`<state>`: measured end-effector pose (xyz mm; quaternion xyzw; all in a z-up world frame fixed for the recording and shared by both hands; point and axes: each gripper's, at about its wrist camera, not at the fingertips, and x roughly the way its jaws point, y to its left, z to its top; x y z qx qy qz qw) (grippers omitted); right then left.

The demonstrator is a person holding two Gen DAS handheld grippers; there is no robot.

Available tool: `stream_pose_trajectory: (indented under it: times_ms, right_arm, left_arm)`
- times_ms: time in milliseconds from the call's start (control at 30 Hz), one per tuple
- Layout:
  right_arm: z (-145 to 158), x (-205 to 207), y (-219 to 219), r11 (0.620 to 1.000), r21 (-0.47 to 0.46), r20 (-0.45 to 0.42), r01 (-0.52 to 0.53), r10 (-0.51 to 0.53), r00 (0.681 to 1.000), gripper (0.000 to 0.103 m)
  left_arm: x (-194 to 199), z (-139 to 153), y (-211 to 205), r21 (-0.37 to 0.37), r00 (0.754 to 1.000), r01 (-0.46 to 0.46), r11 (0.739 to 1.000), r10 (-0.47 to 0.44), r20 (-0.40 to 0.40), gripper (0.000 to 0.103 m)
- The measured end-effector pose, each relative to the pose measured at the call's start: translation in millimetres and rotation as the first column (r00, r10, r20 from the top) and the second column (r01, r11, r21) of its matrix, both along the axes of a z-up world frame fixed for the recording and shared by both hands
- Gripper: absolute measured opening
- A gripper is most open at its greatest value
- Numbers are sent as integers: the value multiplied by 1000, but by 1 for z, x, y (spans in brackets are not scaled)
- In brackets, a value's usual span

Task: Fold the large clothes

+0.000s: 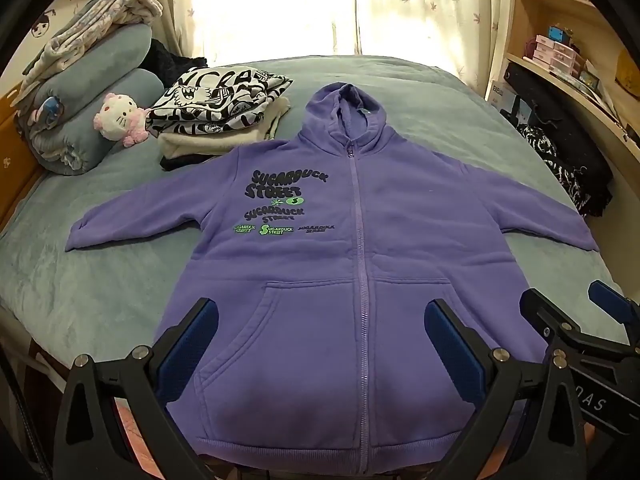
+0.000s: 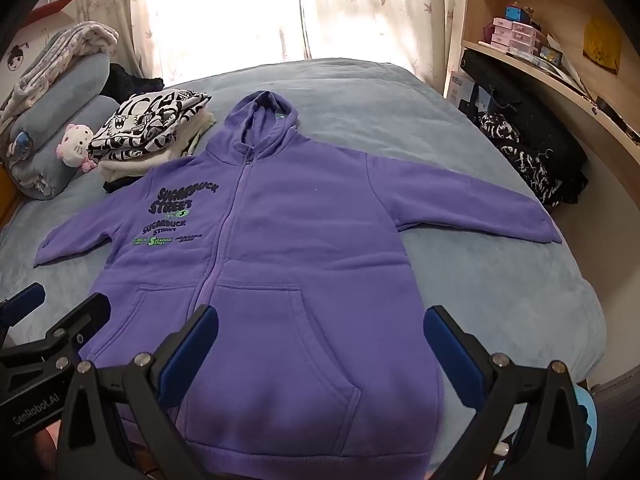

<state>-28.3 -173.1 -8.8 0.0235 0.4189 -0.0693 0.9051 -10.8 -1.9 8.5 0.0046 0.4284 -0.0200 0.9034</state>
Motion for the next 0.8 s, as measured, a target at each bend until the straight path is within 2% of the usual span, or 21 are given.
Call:
stream_pose_trajectory:
  times_ms: [800]
  right_arm:
    - [-1, -6, -1, 1000, 31, -6, -4, 4, 1000, 103]
  left_arm:
    - [-5, -4, 2, -1, 1000, -16, 1000, 16, -4, 102]
